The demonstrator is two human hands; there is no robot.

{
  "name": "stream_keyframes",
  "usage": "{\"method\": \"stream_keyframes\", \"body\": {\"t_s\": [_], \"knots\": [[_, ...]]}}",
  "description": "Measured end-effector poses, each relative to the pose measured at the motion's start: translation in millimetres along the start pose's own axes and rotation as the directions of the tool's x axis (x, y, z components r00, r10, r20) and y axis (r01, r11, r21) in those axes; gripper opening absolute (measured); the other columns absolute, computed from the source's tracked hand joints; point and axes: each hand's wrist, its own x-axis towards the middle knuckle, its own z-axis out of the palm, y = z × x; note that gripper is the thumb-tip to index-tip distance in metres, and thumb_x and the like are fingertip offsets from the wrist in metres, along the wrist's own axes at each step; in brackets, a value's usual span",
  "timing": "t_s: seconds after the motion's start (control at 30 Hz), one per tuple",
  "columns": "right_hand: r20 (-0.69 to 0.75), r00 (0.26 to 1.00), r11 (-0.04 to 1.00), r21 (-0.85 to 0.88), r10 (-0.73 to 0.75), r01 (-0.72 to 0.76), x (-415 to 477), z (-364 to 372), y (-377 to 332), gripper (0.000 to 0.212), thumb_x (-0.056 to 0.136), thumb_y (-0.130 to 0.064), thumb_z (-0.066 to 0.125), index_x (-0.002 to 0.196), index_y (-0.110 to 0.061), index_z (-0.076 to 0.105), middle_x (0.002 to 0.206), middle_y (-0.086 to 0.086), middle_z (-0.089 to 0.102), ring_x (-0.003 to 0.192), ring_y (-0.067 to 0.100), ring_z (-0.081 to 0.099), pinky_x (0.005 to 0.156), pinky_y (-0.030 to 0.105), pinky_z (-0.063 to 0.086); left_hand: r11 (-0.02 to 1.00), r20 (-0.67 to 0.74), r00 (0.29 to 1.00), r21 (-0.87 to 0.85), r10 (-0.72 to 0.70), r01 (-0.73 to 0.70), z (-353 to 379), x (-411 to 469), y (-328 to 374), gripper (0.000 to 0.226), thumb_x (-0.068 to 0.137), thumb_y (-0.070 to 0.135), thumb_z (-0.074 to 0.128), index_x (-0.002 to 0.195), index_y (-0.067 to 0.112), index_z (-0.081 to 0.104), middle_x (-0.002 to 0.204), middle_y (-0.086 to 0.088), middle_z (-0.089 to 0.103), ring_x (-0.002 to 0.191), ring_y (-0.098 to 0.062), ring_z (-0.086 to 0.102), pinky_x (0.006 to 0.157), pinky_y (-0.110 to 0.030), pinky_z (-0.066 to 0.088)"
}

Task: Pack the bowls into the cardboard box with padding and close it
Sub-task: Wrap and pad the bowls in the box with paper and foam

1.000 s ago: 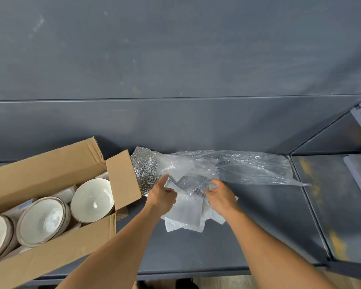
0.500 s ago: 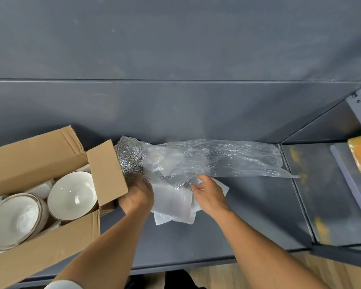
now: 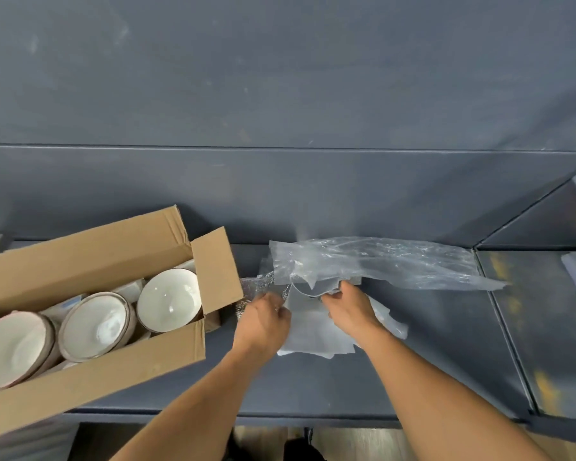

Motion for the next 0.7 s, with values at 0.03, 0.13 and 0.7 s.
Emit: {"method": "stream_keyframes", "body": {"t_s": [0.03,0.13,0.7], "knots": [[0.014,1.0,1.0,0.02,0.007,-0.007,-2,-1,-1,0.019,0.088,-0.039,0.057,0.1,-0.025,0.06,0.101,-0.005,0.066,0.087,0.022,0.067,0.077,0.041,0.057,0.999,0.01,1.0,-0.049,0.011,-0.011,-5,-3,1,0.018,0.087,0.015,0.047,0.088,0.007,0.064,0.095,-0.009,0.063,0.087,-0.029,0.057,0.072,-0.03,0.045],[0.043,0.999,0.997,0.067,0.026,-0.029,-11,-2,-7,0.022,0.092,-0.036,0.056,0.107,-0.021,0.061,0.101,-0.006,0.064,0.09,0.024,0.069,0.08,0.042,0.058,0.982,0.076,0.997,-0.187,-0.009,0.023,-23,-15,5,0.015,0.086,0.014,0.047,0.083,0.009,0.061,0.086,0.0,0.061,0.081,-0.023,0.052,0.067,-0.029,0.041],[0.189,0.981,0.892,0.45,-0.054,-0.038,-69,13,-22,0.043,0.078,-0.041,0.077,0.1,-0.005,0.069,0.106,0.006,0.075,0.092,0.018,0.066,0.086,0.034,0.043,0.357,0.386,0.915,-0.844,-0.113,0.4,-104,-36,-26,0.007,0.082,0.009,0.054,0.087,0.008,0.058,0.085,-0.012,0.062,0.079,-0.027,0.064,0.066,-0.033,0.054]]}}
